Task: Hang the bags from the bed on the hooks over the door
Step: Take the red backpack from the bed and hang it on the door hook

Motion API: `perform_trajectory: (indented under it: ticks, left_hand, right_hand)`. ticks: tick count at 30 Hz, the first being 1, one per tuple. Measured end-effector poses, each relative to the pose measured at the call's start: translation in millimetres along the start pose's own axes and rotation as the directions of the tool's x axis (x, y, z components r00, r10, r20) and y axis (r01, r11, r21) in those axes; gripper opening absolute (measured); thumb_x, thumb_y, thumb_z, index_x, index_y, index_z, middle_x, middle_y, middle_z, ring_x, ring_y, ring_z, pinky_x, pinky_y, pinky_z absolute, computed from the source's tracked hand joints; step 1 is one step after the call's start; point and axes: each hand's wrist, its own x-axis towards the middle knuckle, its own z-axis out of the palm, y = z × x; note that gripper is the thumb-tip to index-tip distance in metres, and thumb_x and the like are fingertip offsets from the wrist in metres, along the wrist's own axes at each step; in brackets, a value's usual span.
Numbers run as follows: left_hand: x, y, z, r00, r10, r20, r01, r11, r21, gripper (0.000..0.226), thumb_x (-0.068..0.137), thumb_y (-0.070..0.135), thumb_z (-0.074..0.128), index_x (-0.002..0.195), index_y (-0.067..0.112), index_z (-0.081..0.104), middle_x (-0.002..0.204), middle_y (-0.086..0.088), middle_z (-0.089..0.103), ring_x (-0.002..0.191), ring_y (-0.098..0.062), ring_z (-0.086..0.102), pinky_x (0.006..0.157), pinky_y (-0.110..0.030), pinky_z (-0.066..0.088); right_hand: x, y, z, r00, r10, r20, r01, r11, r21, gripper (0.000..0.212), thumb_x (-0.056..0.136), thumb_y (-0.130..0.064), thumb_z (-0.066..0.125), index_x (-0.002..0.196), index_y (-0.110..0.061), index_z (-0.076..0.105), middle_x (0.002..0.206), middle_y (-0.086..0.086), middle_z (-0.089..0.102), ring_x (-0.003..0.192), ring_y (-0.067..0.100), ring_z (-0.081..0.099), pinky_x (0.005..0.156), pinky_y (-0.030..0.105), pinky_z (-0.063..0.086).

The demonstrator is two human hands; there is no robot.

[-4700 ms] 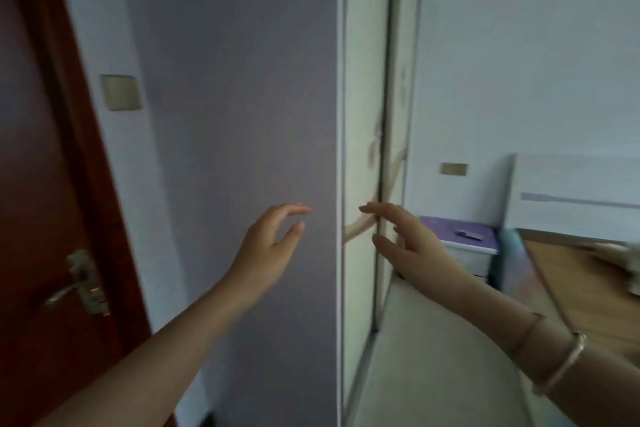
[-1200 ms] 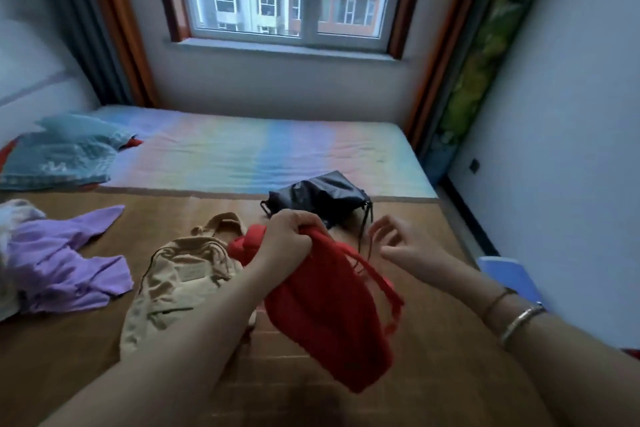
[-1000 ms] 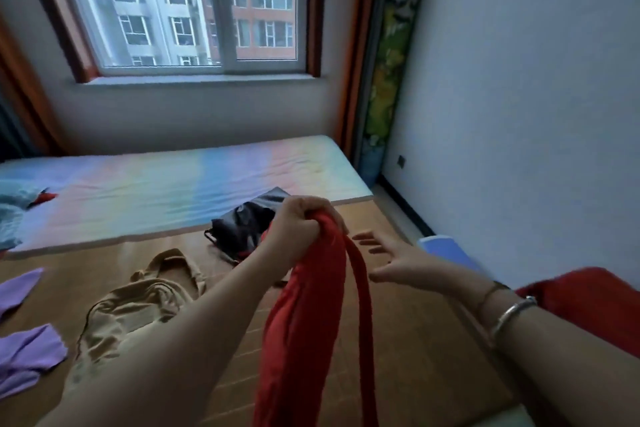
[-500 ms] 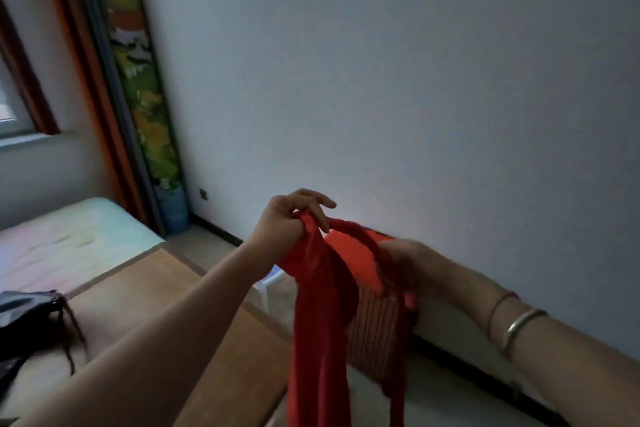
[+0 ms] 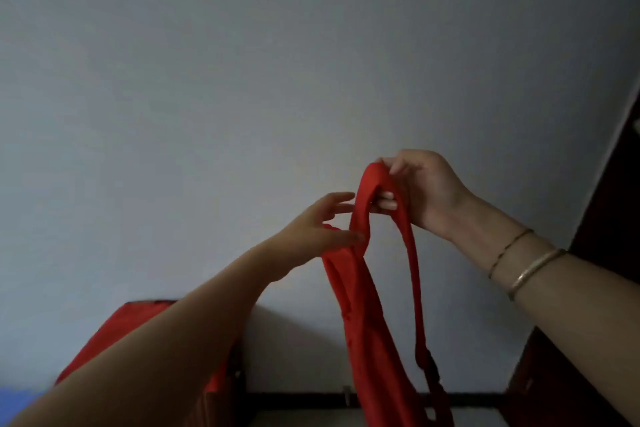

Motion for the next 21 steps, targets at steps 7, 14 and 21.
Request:
perform_trajectory:
  ticks: [7,14,21]
  left_hand:
    - [153.7,35.0,69.6,0.949,0.191,0.249,-0.176,0.981,-0.082,0.04,0.077,0.044,0.07,0.111,0.025,0.06,0.111,0.006,0.067,0.095,-0.004,0.068,0.071,-0.014,0.052]
    - [278.7,95.3,153.8,0.807,0.42,0.415,-0.316,0.901,-0.296,0.017,0.089,0.029,0.06,0.083,0.013,0.059,0.082,-0.002,0.058,0.074,-0.01,0.056,0.079,-0.024,0.047]
    - [343.7,184.6,259.6,0.649,0.548,0.528,-0.211,0.796,-0.567,0.015,0.092,0.022,0.055,0.084,0.01,0.053,0.071,-0.01,0.063,0.071,-0.027,0.065,0.063,-0.034,0.054]
  right_hand:
    - [-0.3,-35.2,-132.4,0.941,-0.098,-0.322,0.047,0.985,-0.164,0.011,0.072,-0.014,0.041,0.063,-0.01,0.047,0.057,0.005,0.045,0.052,0.016,0.043,0.061,0.027,0.047]
    - [-36.0,-90.4,-229.5,0.779,-0.205,-0.593,0.058,0.965,-0.257,0.004,0.063,-0.018,0.048,0.061,-0.018,0.051,0.062,0.001,0.042,0.06,0.014,0.035,0.07,0.032,0.035]
    - [-114.8,-143.3,-299.9,0.421,-0.375,-0.826,-0.076,0.893,-0.444,0.044,0.074,-0.012,0.07,0.113,-0.017,0.052,0.082,-0.001,0.064,0.07,0.01,0.059,0.07,0.03,0.047]
